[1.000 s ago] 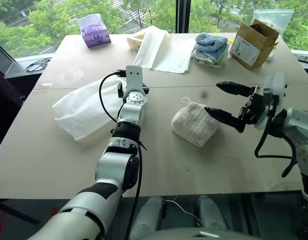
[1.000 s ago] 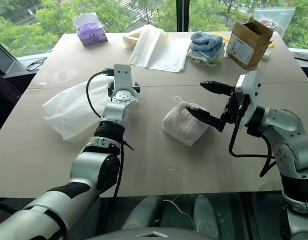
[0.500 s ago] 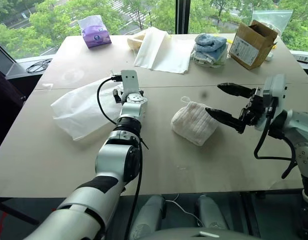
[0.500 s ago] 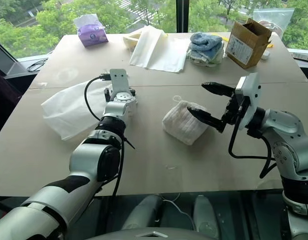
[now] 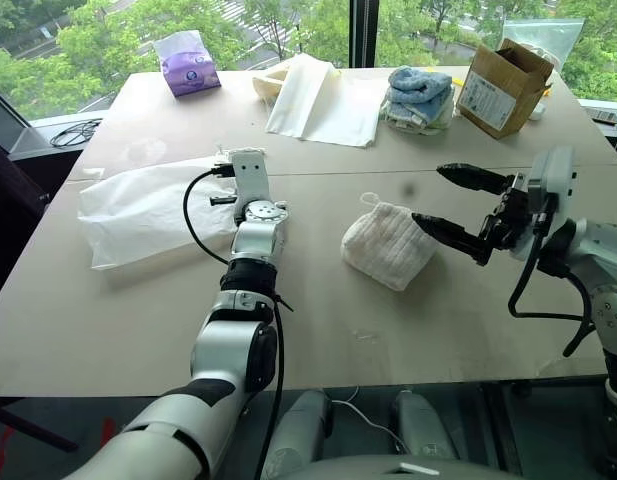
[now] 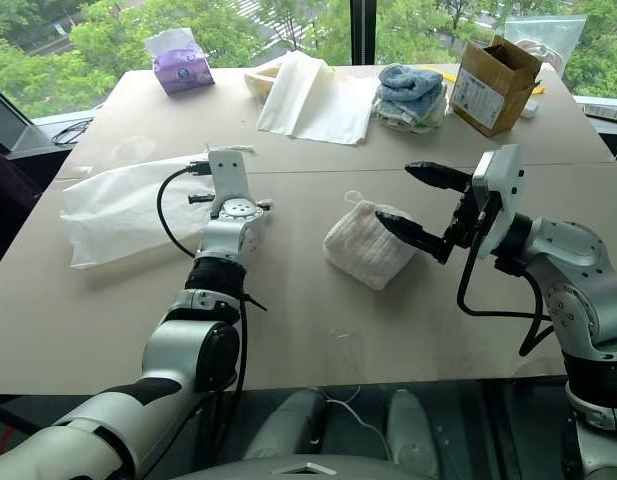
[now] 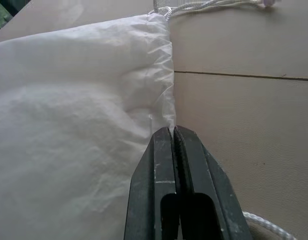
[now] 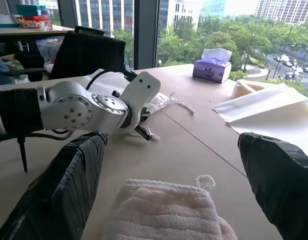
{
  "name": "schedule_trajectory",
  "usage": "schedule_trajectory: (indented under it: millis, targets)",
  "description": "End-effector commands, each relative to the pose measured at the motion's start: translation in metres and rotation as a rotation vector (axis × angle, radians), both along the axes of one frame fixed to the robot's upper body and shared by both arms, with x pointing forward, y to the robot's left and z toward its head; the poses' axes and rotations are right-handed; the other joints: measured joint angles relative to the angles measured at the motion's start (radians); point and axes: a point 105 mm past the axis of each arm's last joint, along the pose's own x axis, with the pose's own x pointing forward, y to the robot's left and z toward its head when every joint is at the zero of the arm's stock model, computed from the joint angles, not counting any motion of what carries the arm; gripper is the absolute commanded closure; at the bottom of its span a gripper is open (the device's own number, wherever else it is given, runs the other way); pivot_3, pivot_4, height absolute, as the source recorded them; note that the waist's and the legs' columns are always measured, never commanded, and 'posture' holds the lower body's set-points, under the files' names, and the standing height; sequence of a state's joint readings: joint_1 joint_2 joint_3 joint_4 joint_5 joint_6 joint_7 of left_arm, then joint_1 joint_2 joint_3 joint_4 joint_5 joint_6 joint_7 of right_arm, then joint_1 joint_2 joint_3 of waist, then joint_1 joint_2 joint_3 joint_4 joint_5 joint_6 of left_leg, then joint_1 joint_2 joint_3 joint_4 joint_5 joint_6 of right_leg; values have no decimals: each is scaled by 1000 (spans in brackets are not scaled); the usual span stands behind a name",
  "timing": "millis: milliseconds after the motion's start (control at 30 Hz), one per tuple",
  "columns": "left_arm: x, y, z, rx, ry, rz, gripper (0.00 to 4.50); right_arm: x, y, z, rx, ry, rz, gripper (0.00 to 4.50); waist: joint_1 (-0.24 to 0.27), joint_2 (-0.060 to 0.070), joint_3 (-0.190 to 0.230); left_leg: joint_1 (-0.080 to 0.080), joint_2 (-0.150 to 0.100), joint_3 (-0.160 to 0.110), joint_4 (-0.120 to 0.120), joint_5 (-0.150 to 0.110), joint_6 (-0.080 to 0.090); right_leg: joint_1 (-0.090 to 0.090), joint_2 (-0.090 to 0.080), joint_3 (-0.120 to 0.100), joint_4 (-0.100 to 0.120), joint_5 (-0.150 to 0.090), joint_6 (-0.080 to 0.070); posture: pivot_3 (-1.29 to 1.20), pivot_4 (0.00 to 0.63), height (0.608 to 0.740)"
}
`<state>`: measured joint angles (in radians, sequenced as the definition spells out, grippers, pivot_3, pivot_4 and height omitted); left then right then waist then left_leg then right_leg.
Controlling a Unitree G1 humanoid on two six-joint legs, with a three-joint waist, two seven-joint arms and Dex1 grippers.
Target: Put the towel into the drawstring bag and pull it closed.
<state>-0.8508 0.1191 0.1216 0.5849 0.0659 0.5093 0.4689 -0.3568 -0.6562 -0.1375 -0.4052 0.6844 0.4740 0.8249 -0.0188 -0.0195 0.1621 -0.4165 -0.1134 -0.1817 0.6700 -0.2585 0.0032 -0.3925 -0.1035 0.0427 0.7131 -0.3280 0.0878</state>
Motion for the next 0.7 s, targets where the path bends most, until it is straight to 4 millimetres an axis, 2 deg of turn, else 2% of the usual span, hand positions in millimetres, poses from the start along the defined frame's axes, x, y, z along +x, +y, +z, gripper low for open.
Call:
schedule_trajectory:
  millis: [33,167,300,400,633,700]
  targets:
    - [-5,-27,41,98,-180,-256,4480,-4,-1,9,20,-50,-7,0,1,0,0,0,0,0,0,0,0,0,0,0,0,0,0,0,150,740]
    - [-30,-46,47,302,-212,-539,4480,-3,-1,7,30,-43,-17,0,-2,1,0,0,1,0,-1,0,0,0,0,0,0,0,0,0,150,740]
    - [-54,-47,49,568,-207,-694,4480,-3,-3,5,34,-37,-26,0,-3,1,-1,1,1,1,-1,0,0,0,1,1,0,0,0,0,150,740]
    - [-68,-40,57,699,-245,-724,4480,-2,-5,0,26,-14,-39,0,0,1,-1,1,1,0,-1,0,0,0,1,1,0,0,0,0,150,740]
    - [-96,-36,105,869,-420,-781,4480,-3,-6,-30,-51,80,-72,0,8,1,-1,0,1,-1,-1,0,0,0,0,0,-1,0,0,0,150,740]
    - [-101,-31,117,849,-460,-770,4480,1,-11,-35,-31,121,-119,0,3,2,-1,1,1,-1,-1,0,0,0,0,0,-1,0,0,0,150,740]
